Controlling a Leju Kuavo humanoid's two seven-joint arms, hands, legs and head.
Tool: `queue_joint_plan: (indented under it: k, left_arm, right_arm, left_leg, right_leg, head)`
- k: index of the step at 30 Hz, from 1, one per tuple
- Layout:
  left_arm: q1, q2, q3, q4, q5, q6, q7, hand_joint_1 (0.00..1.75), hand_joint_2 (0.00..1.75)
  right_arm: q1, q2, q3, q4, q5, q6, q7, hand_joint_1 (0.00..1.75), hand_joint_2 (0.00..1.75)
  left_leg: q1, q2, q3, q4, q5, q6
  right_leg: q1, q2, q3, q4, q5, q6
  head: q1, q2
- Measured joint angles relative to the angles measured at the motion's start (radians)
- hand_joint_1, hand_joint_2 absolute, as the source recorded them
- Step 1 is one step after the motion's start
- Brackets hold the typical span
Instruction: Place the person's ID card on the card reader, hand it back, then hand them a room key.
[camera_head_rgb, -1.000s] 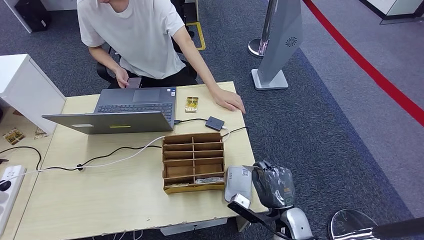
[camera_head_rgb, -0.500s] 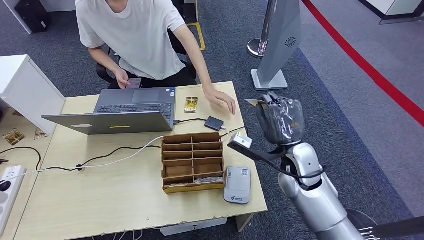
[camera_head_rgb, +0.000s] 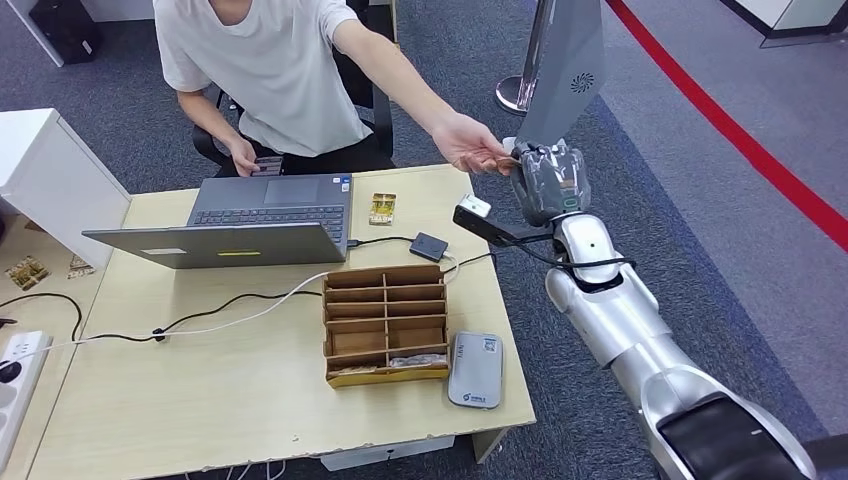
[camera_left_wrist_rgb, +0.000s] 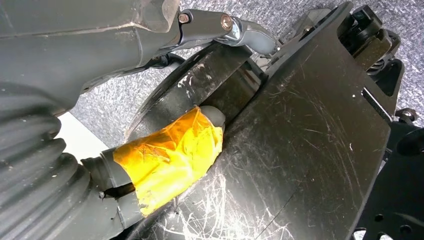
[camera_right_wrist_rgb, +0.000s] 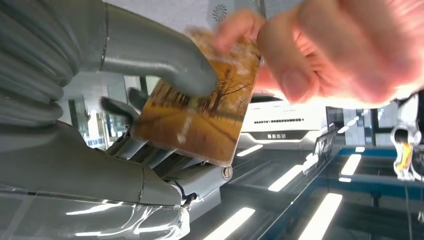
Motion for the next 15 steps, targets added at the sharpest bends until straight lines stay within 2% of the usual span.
queue_joint_plan:
  k: [6, 15]
  left_arm:
    - [-0.004, 0.001, 0.0, 0.0, -0.028, -0.005, 0.001, 0.0, 1.75]
    - [-0.005, 0.001, 0.0, 0.0, -0.009, -0.002, 0.016, 0.0, 1.75]
  right_arm:
    - [-0.008, 0.018, 0.016, 0.058, -0.01, -0.018, -0.006, 0.0, 1.75]
    - [0.026, 0.024, 0.027, 0.056, -0.035, -0.035, -0.029, 0.0, 1.75]
  left_leg:
    - [0.0, 0.0, 0.0, 0.0, 0.0, 0.0]
    - [0.0, 0.0, 0.0, 0.0, 0.0, 0.0]
  right_leg:
    - [0.0, 0.0, -0.001, 0.0, 0.0, 0.0]
    - [0.0, 0.0, -0.001, 0.0, 0.0, 0.0]
  head:
    - [0.0, 0.0]
    - [0.0, 0.0]
